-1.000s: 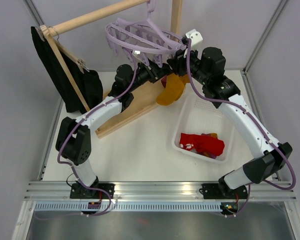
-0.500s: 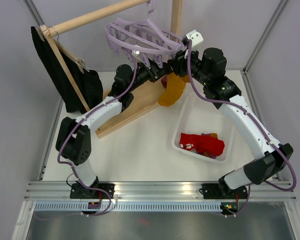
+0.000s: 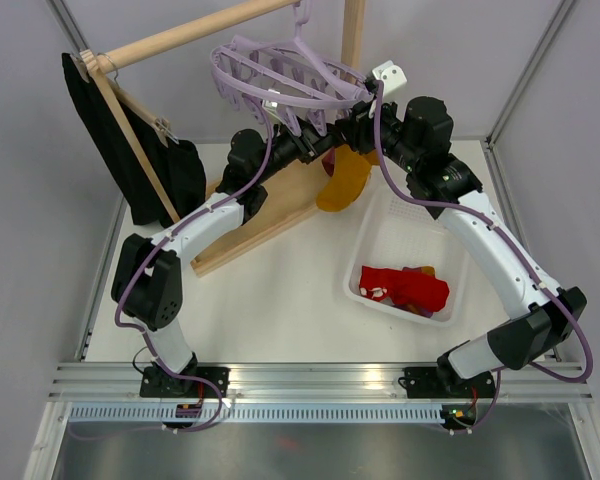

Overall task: Clip the socks to the hanger
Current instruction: Clamp the sock onto the hanger.

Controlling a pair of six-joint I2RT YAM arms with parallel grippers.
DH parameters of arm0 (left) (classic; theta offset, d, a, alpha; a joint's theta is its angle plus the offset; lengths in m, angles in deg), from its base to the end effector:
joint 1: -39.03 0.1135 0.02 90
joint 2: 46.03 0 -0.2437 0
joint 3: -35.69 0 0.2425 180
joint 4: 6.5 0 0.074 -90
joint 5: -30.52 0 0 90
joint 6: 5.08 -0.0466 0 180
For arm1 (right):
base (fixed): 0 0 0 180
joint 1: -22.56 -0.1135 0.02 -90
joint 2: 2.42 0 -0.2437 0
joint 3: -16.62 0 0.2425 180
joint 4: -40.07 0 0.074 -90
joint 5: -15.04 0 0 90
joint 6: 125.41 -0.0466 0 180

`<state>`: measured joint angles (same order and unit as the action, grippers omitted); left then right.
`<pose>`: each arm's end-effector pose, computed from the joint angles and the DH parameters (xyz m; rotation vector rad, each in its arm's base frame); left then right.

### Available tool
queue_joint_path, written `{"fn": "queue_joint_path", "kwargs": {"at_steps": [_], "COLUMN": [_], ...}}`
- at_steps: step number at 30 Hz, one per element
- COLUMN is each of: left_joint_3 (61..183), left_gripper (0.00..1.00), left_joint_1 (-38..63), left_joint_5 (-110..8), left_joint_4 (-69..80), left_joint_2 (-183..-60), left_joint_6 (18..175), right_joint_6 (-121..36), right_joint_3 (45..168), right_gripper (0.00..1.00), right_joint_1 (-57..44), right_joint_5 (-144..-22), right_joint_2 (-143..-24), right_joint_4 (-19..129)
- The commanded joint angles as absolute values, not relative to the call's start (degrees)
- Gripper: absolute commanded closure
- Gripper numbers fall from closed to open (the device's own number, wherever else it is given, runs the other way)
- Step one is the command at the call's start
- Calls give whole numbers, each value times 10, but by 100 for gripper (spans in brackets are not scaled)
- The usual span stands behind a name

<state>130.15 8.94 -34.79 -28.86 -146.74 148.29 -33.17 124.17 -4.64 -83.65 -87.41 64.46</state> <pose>0.3520 -0.2265 0.3588 -0.0110 1.5177 -1.6296 0.3016 0.1629 0.4455 -0.5260 1.5338 0.4584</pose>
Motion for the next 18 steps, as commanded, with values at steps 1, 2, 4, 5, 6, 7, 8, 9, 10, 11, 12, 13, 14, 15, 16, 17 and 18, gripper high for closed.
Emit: {"fn": "queue_joint_path", "kwargs": {"at_steps": [1, 2, 4, 5, 6, 7, 8, 9, 10, 11, 12, 13, 14, 15, 16, 17, 18], "left_joint_3": [1305, 1304, 1302, 1302, 1301, 1298, 1297, 1296, 1294, 1294, 1294, 1294, 1294, 1294, 1294, 1294, 1294], "left_gripper": [98, 98, 98, 98, 98, 98, 98, 98, 98, 98, 98, 98, 98, 98, 98, 98, 98], "left_joint_1": [91, 91, 91, 91, 91, 91, 91, 91, 91, 91, 91, 91, 91, 91, 91, 91, 91], "left_joint_5": [-330, -330, -330, -330, -329, -329, -330, -329, -329, -328, -329, -328, -328, -328, -328, -326, -326], "left_joint_4": [-335, -337, -337, -337, -337, -338, -339, -340, -341, -341, -343, -343, -343, -344, -344, -344, -345], "left_joint_2": [-1449, -1447, -1445, -1445, -1443, -1441, -1440, -1439, -1438, -1438, -1437, -1437, -1437, -1437, -1438, -1438, -1439], "left_joint_6": [1504, 1504, 1505, 1505, 1505, 1506, 1507, 1507, 1507, 1507, 1508, 1508, 1509, 1509, 1510, 1511, 1512], "right_joint_6": [-322, -322, -320, -320, -319, -318, -317, -316, -315, -315, -316, -316, -316, -317, -317, -317, -316], "right_joint_3": [1239, 1238, 1237, 1233, 1231, 1231, 1232, 1231, 1231, 1231, 1231, 1231, 1229, 1228, 1227, 1226, 1226], "right_gripper": [100, 100, 100, 100, 100, 100, 100, 100, 100, 100, 100, 100, 100, 100, 100, 100, 100], "right_joint_1": [-44, -45, -44, -45, -44, -44, -45, -44, -45, -45, -44, -44, -45, -44, -44, -44, -45], "right_joint_5": [-833, -831, -826, -823, -823, -823, -821, -820, -818, -819, -819, -819, -820, -821, -822, -822, -822], "right_joint_2": [-850, -850, -847, -845, -843, -842, -842, -842, -842, -841, -841, -840, -839, -840, -840, -840, -839], "right_joint_4": [635, 634, 632, 632, 630, 630, 630, 631, 630, 629, 628, 628, 627, 627, 628, 627, 627]}}
